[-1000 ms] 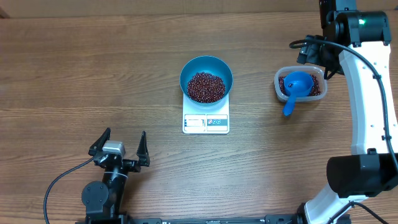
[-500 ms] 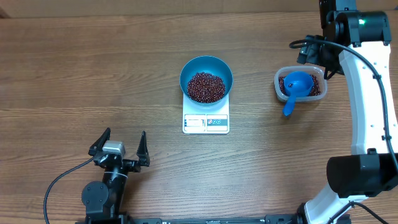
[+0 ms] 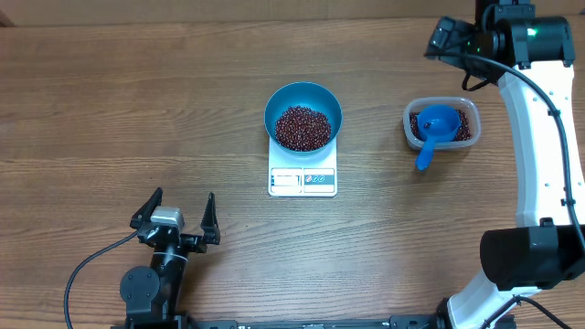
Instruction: Scoop item into bowl and weigh 150g on scale
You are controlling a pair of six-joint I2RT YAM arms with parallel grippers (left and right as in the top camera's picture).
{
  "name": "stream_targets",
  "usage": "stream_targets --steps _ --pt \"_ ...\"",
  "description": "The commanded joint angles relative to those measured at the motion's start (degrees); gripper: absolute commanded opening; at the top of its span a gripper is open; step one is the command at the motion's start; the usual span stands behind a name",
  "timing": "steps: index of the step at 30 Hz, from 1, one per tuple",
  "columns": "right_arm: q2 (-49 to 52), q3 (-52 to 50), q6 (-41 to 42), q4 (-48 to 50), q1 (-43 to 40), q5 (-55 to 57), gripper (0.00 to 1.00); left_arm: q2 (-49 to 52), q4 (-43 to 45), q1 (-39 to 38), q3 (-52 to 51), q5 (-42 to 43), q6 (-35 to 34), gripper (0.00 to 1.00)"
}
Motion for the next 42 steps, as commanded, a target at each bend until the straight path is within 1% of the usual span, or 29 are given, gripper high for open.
stream_targets --steps 1,5,12,16,19,24,28,31,32,36,39,42 --pt "-1.92 1.7 -0.22 0.59 -0.13 -3.91 1.0 -0.5 -0.02 0.35 -0.17 0.83 0.7 0.99" --pt "-3.08 1.66 -0.22 1.62 -0.13 -3.93 1.0 -0.5 -0.02 0.35 -0.17 0.83 0.7 0.99" --pt "-7.65 0.15 -0.22 7.17 -0.13 -3.93 1.0 -0.5 -0.02 0.35 -0.17 0.83 0.7 0.99" --pt "-11.8 -4.13 -0.24 12.5 -0.13 -3.96 1.0 -0.5 -0.02 0.35 -0.17 0.83 0.7 1.0" --pt "-15.41 -9.33 -0.22 16.98 -0.07 -3.96 1.0 -0.5 -0.02 0.35 -0.17 0.83 0.68 0.99" --pt "-22.58 -22.05 -0.24 27.08 0.07 -4.33 1.0 -0.5 -0.02 0.35 -0.17 0.83 0.7 1.0" --pt "-28.5 -33.62 -0.22 37.92 0.48 -5.03 1.0 -0.5 -0.02 0.35 -0.17 0.83 0.7 0.99" --pt "-33.73 -44.39 -0.26 50.07 1.57 -5.44 1.0 -0.5 -0.02 0.35 -0.17 0.83 0.7 0.99" --pt "-37.31 -51.82 -0.28 58.8 2.62 -5.42 1.0 -0.5 -0.02 0.35 -0.17 0.83 0.7 0.99" --pt "-43.87 -65.64 -1.27 73.96 4.33 -5.44 1.0 -0.5 -0.02 0.35 -0.17 0.83 0.7 1.0" --pt "-48.37 -74.64 -3.54 81.55 5.14 -5.62 1.0 -0.5 -0.02 0.35 -0.17 0.83 0.7 1.0" --pt "-52.89 -82.6 -5.09 86.12 5.22 -6.56 1.0 -0.5 -0.02 0.35 -0.17 0.85 0.7 1.0"
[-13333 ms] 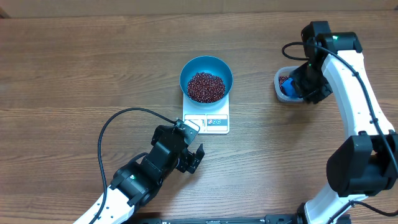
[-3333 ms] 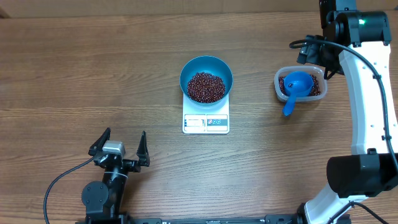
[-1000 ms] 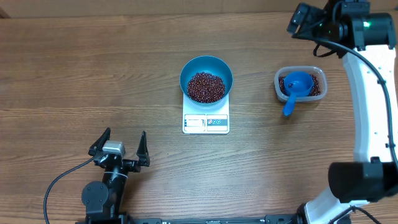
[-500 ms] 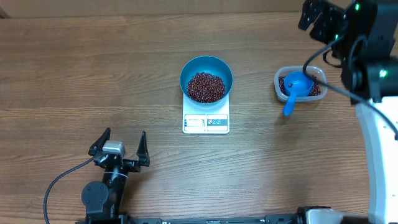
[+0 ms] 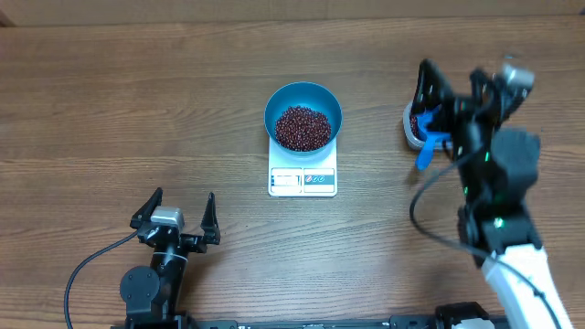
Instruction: Scoop item into bowl and weigh 150g on scale
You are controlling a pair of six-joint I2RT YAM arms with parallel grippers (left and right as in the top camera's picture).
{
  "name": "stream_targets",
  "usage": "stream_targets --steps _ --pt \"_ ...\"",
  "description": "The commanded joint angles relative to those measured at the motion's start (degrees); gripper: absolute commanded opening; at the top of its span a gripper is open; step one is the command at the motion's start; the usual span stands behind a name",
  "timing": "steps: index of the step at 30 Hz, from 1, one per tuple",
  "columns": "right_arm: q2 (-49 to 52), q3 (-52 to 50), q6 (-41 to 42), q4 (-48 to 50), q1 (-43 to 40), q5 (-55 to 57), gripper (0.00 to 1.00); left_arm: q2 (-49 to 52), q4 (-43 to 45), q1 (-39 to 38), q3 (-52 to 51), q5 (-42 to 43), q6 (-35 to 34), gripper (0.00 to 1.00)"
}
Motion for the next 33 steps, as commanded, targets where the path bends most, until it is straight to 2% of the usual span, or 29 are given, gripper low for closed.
stream_targets --steps 1,9,12,15,33 --pt "-5.64 -9.18 -3.02 3.82 0.28 -1.2 1.0 -0.5 0.0 0.37 -0.17 0.85 0.7 1.0" --pt "-18.23 -25.27 -3.39 6.78 0.28 -2.19 1.0 -0.5 0.0 0.37 -0.17 0.83 0.7 1.0" --pt "-22.23 -29.18 -8.33 6.8 0.28 -5.97 1.0 -0.5 0.0 0.37 -0.17 0.83 0.7 1.0" --pt "-24.9 -31.54 -13.03 6.75 0.28 -9.2 1.0 -0.5 0.0 0.37 -0.17 0.83 0.7 1.0" --pt "-41.72 -38.36 -15.87 -2.86 0.28 -8.85 1.0 -0.5 0.0 0.37 -0.17 0.83 0.7 1.0"
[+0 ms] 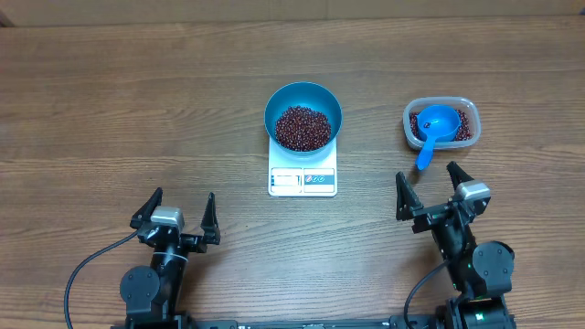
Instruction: Scoop item into bowl and weigh 150g on scale
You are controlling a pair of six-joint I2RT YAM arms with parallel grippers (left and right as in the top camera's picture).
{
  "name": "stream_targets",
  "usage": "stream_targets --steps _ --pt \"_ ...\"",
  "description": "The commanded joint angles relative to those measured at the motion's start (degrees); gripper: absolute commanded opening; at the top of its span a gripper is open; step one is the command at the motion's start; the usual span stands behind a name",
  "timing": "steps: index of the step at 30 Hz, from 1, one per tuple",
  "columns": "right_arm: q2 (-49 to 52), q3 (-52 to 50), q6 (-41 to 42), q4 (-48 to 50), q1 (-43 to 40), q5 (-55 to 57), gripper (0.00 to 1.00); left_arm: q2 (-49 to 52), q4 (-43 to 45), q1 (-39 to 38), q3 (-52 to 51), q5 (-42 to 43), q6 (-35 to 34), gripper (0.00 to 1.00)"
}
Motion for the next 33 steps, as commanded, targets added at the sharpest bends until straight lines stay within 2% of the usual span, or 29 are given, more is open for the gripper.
stream_targets --steps 1,5,17,33 --pt "-3.23 -2.12 -0.96 -0.63 0.26 0.07 1.0 -0.5 0.0 0.37 -0.17 0.83 0.7 0.99" --pt "-6.16 -4.57 -0.96 -0.68 0.26 0.09 1.0 -0.5 0.0 0.37 -0.17 0.83 0.7 1.0" --pt "-17.88 -4.5 -2.91 -14.71 0.24 0.52 1.0 -0.5 0.0 0.37 -0.17 0.83 0.7 1.0" --pt "-18.14 -4.48 -2.86 -14.62 0.22 0.94 1.0 -0.5 0.0 0.37 -0.17 0.83 0.7 1.0"
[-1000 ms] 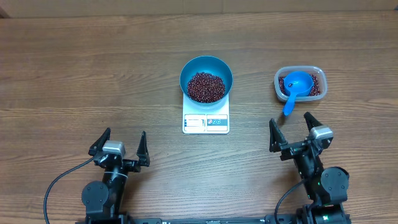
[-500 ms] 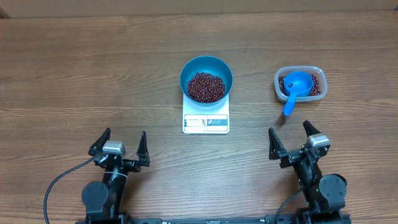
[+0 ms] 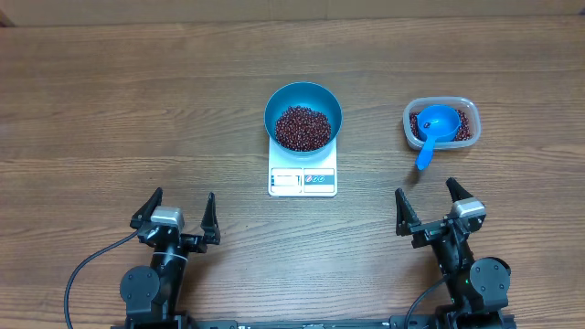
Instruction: Scoop item into bowl and weigh 150g on scale
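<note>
A blue bowl (image 3: 303,115) holding red beans stands on a white scale (image 3: 303,179) in the middle of the table. To its right a clear tub (image 3: 442,122) of red beans holds a blue scoop (image 3: 433,129), whose handle sticks out over the near rim. My left gripper (image 3: 175,218) rests open near the front left edge, far from the bowl. My right gripper (image 3: 431,208) is open near the front right edge, below the tub, with nothing between its fingers.
The wooden table (image 3: 137,100) carries only the scale, bowl and tub. Black cables trail from both arm bases at the front edge.
My right gripper has drawn slightly nearer the front edge and sits a little lower in view. The left arm, bowl, scale, tub and scoop are unchanged.
At first my right arm reached high over the back right corner, past the tub. Then it was folded over the tub, hiding part of it. After that it rested open near the front right edge, where it stays. The scoop lay in the tub throughout.
</note>
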You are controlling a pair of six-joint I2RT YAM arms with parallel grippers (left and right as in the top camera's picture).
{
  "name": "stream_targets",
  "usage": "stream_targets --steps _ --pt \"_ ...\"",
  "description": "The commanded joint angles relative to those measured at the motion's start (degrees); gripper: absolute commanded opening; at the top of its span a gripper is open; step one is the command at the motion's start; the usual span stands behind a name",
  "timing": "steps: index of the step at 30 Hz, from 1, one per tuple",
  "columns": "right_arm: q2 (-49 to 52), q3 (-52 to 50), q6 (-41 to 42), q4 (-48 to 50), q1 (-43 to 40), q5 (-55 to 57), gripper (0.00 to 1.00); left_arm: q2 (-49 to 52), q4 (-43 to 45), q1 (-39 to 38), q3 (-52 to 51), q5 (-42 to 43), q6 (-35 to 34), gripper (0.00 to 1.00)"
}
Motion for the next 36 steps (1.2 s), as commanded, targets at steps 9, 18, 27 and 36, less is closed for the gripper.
stream_targets --steps 9,18,27,36 --pt "-0.66 -0.59 -4.96 0.09 0.24 0.28 1.0 -0.5 0.0 0.35 -0.17 0.83 0.7 0.99" --pt "-0.66 -0.59 -6.45 0.11 0.24 0.26 1.0 -0.5 0.0 0.35 -0.17 0.85 0.7 0.99" --pt "-0.66 -0.59 -6.45 0.11 0.24 0.24 1.0 -0.5 0.0 0.35 -0.17 0.85 0.7 1.0" --pt "-0.66 -0.59 -6.45 0.11 0.24 0.26 1.0 -0.5 0.02 0.35 -0.17 0.83 0.7 1.0"
